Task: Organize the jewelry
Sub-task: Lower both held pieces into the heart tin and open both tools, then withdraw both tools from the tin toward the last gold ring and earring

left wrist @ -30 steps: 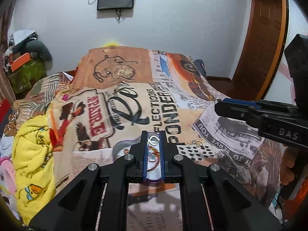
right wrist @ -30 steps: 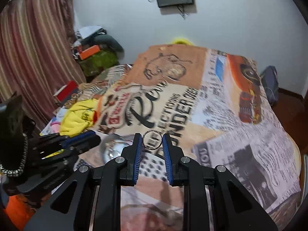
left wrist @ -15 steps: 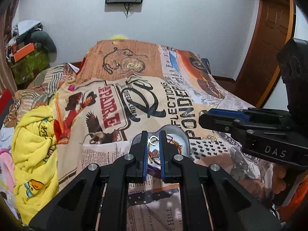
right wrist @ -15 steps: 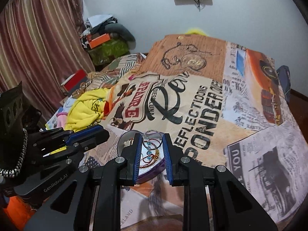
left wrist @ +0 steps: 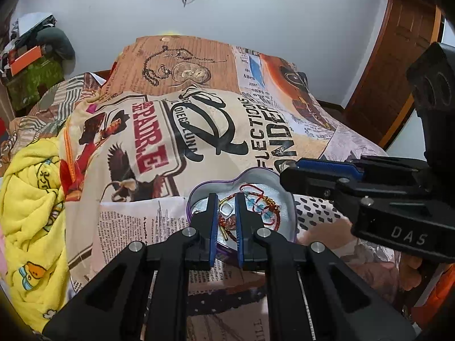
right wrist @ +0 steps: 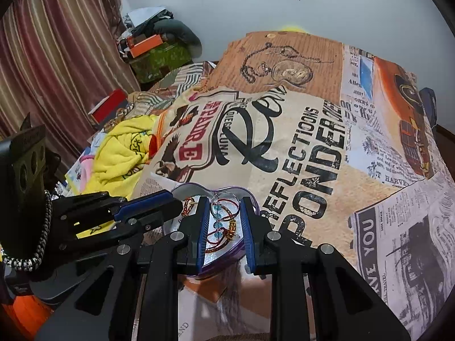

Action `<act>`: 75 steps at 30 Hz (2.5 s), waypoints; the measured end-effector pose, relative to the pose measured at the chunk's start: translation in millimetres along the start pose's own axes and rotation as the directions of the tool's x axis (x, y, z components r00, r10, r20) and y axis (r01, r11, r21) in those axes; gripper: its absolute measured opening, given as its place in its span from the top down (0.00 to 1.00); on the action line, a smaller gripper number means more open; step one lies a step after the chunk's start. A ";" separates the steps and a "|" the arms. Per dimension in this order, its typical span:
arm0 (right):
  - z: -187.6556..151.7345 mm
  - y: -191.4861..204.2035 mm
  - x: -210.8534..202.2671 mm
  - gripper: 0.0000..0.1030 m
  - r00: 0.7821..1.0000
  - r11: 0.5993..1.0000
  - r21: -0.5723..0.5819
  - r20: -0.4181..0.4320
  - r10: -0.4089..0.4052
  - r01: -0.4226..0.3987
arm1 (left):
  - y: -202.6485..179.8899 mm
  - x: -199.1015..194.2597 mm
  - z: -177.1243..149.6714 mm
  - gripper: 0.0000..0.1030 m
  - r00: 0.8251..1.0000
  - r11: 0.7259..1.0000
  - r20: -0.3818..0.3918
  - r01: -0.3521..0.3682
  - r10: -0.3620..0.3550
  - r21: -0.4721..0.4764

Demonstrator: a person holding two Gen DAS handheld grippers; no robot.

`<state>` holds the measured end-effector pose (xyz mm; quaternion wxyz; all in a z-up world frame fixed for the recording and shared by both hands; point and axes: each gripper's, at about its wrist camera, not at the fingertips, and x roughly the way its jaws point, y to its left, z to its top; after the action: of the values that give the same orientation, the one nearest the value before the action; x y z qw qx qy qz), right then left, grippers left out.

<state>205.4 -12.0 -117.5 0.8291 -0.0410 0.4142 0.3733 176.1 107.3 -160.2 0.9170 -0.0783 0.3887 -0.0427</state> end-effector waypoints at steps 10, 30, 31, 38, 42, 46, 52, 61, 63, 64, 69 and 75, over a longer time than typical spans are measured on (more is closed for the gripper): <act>-5.5 0.9 17.9 0.80 0.999 1.000 -0.021 -0.045 -0.008 0.007 | 13.0 -10.9 -1.3 0.83 0.999 0.999 0.024 -0.041 0.042 -0.026; -9.3 12.4 16.8 0.71 0.995 0.996 -0.073 -0.080 -0.055 0.049 | 27.5 -37.5 -6.7 0.73 0.992 0.992 0.045 -0.112 0.114 -0.054; -9.2 12.5 14.8 0.71 0.995 0.996 -0.073 -0.077 -0.058 0.052 | 26.5 -39.2 -6.8 0.73 0.992 0.992 0.047 -0.112 0.115 -0.053; -13.2 8.8 -14.3 0.71 0.996 0.996 -0.057 -0.043 -0.078 0.076 | 5.6 -58.1 -4.9 0.73 0.991 0.993 0.066 -0.112 0.113 -0.025; -18.6 -0.3 -37.9 0.71 0.995 0.994 -0.039 -0.007 -0.101 0.101 | -13.7 -65.4 -3.4 0.71 0.992 0.994 0.073 -0.108 0.107 0.005; -25.5 -16.0 -59.6 0.70 0.992 0.992 -0.009 0.018 -0.129 0.129 | -34.8 -69.1 -2.8 0.67 0.992 0.995 0.082 -0.098 0.095 0.036; -39.3 -44.7 -86.2 0.69 0.983 0.983 0.043 0.033 -0.183 0.181 | -71.6 -63.1 -2.4 0.64 0.996 0.995 0.070 -0.061 0.055 0.082; -65.2 -97.3 -109.5 0.69 0.965 0.956 0.139 0.006 -0.263 0.260 | -118.3 -16.2 -7.6 0.62 0.998 0.990 -0.047 0.044 -0.038 0.136; -70.4 -107.1 -110.1 0.69 0.961 0.949 0.156 -0.008 -0.275 0.273 | -125.7 -1.9 -8.8 0.62 0.995 0.988 -0.080 0.067 -0.056 0.138; -72.5 -110.5 -110.4 0.69 0.960 0.947 0.162 -0.014 -0.278 0.277 | -129.4 7.9 -9.3 0.62 0.993 0.988 -0.102 0.073 -0.059 0.139; -81.3 -122.8 -106.9 0.69 0.960 0.941 0.186 -0.039 -0.279 0.281 | -141.2 49.7 -10.8 0.62 0.980 0.984 -0.185 0.103 -0.076 0.142; -88.4 -134.5 -100.5 0.69 0.962 0.938 0.214 -0.059 -0.268 0.274 | -144.8 86.7 -8.3 0.71 0.961 0.987 -0.253 0.139 -0.113 0.087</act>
<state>197.2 -200.8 -135.6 0.8659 -0.0112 0.4554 0.2068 227.8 -48.2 -201.5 0.8597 -0.0493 0.4913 -0.1304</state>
